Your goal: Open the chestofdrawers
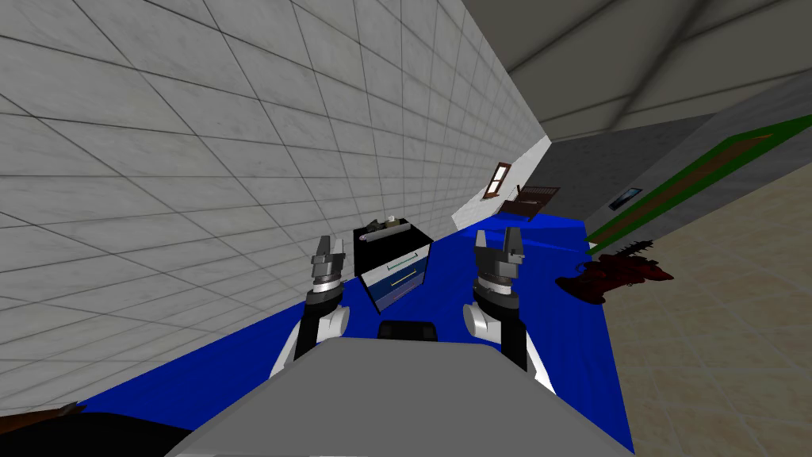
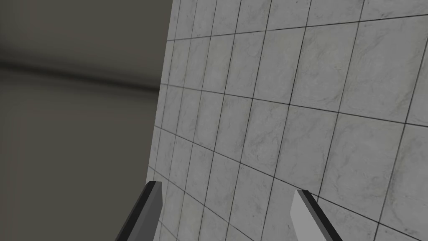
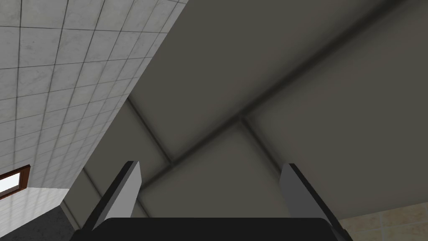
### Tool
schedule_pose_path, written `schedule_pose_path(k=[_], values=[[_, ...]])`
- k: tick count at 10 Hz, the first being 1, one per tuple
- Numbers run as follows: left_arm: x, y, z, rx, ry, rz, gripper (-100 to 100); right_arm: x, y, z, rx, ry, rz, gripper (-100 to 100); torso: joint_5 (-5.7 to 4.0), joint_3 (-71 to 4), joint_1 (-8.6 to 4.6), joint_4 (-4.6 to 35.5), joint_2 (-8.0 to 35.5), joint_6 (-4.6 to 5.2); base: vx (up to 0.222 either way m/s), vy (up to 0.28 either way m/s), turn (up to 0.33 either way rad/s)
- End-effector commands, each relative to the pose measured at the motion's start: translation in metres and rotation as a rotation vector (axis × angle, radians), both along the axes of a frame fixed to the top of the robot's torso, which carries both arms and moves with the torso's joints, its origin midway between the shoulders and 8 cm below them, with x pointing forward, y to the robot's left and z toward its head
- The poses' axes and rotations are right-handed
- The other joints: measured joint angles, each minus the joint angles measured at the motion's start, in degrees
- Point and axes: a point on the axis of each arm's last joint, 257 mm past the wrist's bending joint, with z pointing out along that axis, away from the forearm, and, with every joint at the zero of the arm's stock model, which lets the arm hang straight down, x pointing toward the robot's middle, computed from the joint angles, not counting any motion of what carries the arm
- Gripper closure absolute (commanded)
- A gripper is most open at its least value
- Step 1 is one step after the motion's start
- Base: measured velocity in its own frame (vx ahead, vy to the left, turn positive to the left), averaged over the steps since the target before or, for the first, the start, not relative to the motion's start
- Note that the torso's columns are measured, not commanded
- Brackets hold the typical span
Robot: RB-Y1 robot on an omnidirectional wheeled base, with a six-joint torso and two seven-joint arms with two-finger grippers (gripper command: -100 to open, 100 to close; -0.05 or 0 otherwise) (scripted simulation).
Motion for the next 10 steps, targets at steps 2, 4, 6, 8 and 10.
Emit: schedule_pose_path(k=[2, 4, 6, 8, 10], values=[[0.0000, 0.0000, 0.0000, 0.000, 0.000, 0.000, 0, 0.0000, 0.0000, 0.0000, 0.000, 0.000, 0.000, 0, 0.00, -12.0, 0.00, 6.0, 6.0, 0.00, 0.000, 0.000, 0.000], [0.0000, 0.0000, 0.0001, 0.000, 0.000, 0.000, 0, -0.0001, 0.0000, 0.0001, 0.000, 0.000, 0.000, 0, 0.00, -28.5, 0.00, 14.2, 14.2, 0.00, 0.000, 0.000, 0.000], [-0.0001, 0.0000, 0.0001, 0.000, 0.000, 0.000, 0, -0.0001, 0.0000, 0.0001, 0.000, 0.000, 0.000, 0, 0.00, -45.4, 0.00, 22.7, 22.7, 0.00, 0.000, 0.000, 0.000], [-0.0001, 0.0000, 0.0001, 0.000, 0.000, 0.000, 0, -0.0001, 0.0000, 0.0001, 0.000, 0.000, 0.000, 0, 0.00, -62.3, 0.00, 31.1, 31.2, 0.00, 0.000, 0.000, 0.000], [0.0024, -0.0025, -0.0042, 0.030, 0.010, -0.018, -100, -0.0001, 0.0000, 0.0001, 0.000, 0.000, 0.000, 0, 0.00, -79.2, 0.00, 39.6, 39.6, 0.00, 0.005, -0.003, 0.007]])
